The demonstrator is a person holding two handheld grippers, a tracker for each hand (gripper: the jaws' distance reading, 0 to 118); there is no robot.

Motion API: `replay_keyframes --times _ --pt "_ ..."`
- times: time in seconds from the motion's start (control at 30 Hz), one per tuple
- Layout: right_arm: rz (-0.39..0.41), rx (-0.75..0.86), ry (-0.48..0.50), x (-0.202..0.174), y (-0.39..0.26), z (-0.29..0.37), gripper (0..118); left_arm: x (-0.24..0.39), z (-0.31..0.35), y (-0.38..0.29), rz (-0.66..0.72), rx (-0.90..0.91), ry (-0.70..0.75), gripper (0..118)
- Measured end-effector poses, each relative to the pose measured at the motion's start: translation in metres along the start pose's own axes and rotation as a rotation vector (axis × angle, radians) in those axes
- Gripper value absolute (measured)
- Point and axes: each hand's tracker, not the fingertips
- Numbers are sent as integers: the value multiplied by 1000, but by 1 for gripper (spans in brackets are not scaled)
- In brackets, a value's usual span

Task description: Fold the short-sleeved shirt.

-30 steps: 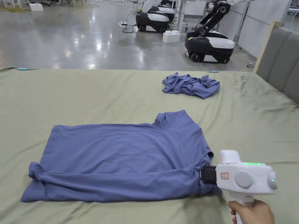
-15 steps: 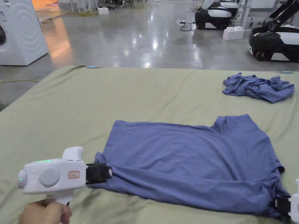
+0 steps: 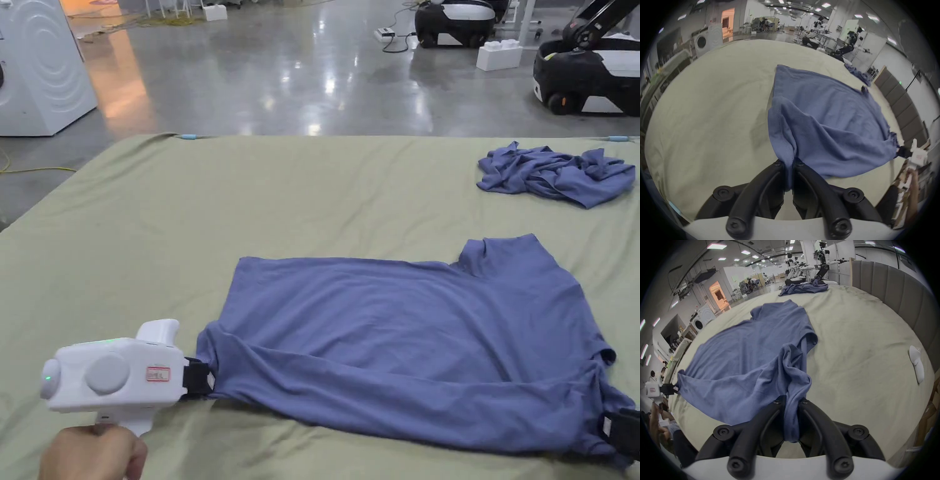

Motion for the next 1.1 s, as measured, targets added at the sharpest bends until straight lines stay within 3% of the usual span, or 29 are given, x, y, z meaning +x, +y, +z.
replay_keyframes --times 0.1,0.27,0.5,0.53,0.57,0.6,0.63,0.67,0.7,0.73,0.8,0.9,0.93,1.0,1.03,1.07,1.1 --pt "-29 28 49 7 3 34 14 -3 32 -3 27 53 -65 8" --pt "13 19 57 15 -13 84 14 -5 86 -39 26 83 -64 8" --pt "43 -76 57 36 -74 69 14 -31 79 -120 93 -34 -68 8" --pt "47 -75 52 37 -81 61 14 -34 71 -129 119 -58 -72 9" --pt "55 -76 17 37 -85 54 17 -36 66 -136 133 -58 -80 24" --pt "42 -83 -17 37 -87 53 32 -38 63 -140 141 -57 -85 33" --pt "43 -74 -40 36 -88 57 57 -38 72 -142 156 1 -134 39" --pt "47 -72 -100 34 -89 65 88 -36 80 -140 173 19 -139 57" --pt "31 -32 -140 29 -88 82 90 -29 92 -136 158 29 -97 74" --pt "45 79 -110 22 -89 106 90 -24 107 -131 117 73 -35 82" --pt "79 286 -81 1 -93 158 90 4 155 -128 17 272 64 82" --pt "120 590 9 -33 -109 226 93 52 234 -141 -101 653 69 85" --pt "151 659 40 -45 -118 243 93 69 255 -150 -130 738 49 85" --pt "163 771 25 -76 -132 264 75 87 281 -168 -194 874 -62 84" --pt "186 794 34 -85 -135 268 75 96 289 -174 -182 914 -108 84" --pt "186 777 -5 -92 -133 268 24 100 292 -174 -165 916 -153 78" --pt "164 793 32 -96 -135 273 3 104 292 -173 -155 888 -199 50"
